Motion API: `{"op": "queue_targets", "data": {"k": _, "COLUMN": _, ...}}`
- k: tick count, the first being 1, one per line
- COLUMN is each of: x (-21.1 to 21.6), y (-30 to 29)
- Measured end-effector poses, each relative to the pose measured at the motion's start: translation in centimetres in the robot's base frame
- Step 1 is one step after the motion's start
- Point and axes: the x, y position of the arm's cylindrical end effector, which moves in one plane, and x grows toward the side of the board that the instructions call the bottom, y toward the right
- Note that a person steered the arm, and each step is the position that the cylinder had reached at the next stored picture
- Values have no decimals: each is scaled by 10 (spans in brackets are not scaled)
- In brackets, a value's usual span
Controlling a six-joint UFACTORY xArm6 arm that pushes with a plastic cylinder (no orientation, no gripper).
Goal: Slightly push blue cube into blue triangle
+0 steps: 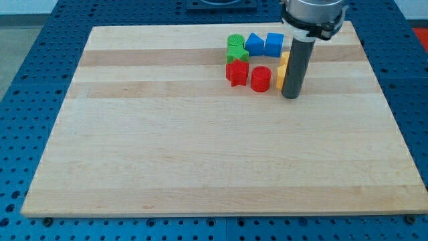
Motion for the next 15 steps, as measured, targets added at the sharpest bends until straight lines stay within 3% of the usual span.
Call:
{"op": "queue_targets", "data": {"k": 3, "x": -15, "y": 0}}
{"op": "queue_targets", "data": {"k": 5, "x": -6, "y": 49}}
{"op": "queue_targets", "data": {"k": 8, "x": -76, "y": 90}}
{"op": "queue_targets", "data": {"k": 10, "x": -112, "y": 90}}
{"op": "queue_targets", "data": {"k": 12, "x": -112, "y": 47}}
{"op": "queue_targets", "data": {"k": 15, "x": -111, "y": 43}}
